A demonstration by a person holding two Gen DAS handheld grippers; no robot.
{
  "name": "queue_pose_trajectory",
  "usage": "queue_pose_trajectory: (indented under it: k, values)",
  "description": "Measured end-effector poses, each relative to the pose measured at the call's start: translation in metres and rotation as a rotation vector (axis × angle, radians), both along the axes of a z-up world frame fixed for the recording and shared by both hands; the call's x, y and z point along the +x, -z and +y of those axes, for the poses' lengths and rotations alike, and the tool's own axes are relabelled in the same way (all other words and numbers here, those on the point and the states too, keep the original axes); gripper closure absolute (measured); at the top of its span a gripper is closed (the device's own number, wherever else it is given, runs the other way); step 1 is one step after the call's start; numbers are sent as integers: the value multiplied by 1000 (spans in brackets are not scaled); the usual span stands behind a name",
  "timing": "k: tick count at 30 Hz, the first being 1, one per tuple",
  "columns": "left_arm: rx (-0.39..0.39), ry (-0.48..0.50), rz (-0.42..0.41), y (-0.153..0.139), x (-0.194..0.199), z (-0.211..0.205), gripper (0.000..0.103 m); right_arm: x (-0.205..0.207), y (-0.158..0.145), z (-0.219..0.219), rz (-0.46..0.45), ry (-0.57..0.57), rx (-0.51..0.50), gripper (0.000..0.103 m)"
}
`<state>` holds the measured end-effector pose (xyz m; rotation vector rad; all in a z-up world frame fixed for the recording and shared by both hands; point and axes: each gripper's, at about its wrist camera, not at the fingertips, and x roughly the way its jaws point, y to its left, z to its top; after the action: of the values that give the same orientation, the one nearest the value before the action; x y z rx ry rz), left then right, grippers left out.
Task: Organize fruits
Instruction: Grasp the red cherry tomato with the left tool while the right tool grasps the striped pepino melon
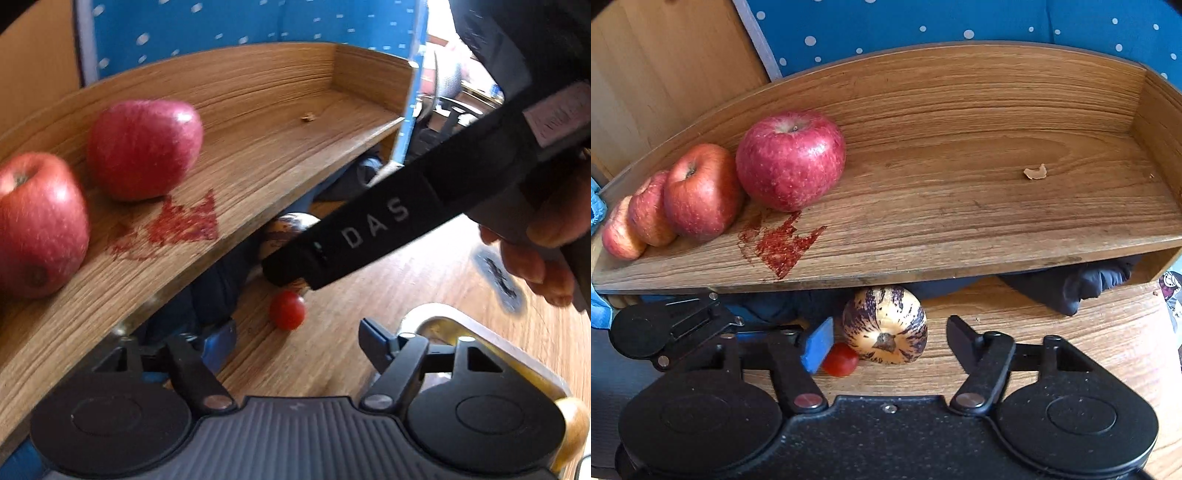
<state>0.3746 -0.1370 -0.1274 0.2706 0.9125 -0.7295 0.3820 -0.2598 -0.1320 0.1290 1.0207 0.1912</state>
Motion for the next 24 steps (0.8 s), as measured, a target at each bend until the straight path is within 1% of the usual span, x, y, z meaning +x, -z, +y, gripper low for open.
queue_pose_trajectory:
  k: [2,9,10,12,14,15,19,24]
  values:
    - [-2,-6,14,-1,4,4,38,1,1,-1,1,-3,4,40]
    - [6,11,3,-1,7,-1,45,4,1,0,23,-17,-3,41]
    - [7,7,-2,-2,6,-1,47,5,1,-1,51,-24,-23,42]
    - [14,-2,-9,0,5,-4,52,5,1,-2,52,-25,-15,46]
    - [15,-11,-12,0,2,-3,63,6,0,-4,52,-22,-4,49]
    - [14,-14,-10,0,2,-3,65,6,0,-4,53,-21,-6,49]
    - [9,-31,6,-1,2,-3,80,4,0,-2,52,-5,-13,49]
    - [3,-43,33,-4,2,5,81,-6,-7,-6,43,45,10,49]
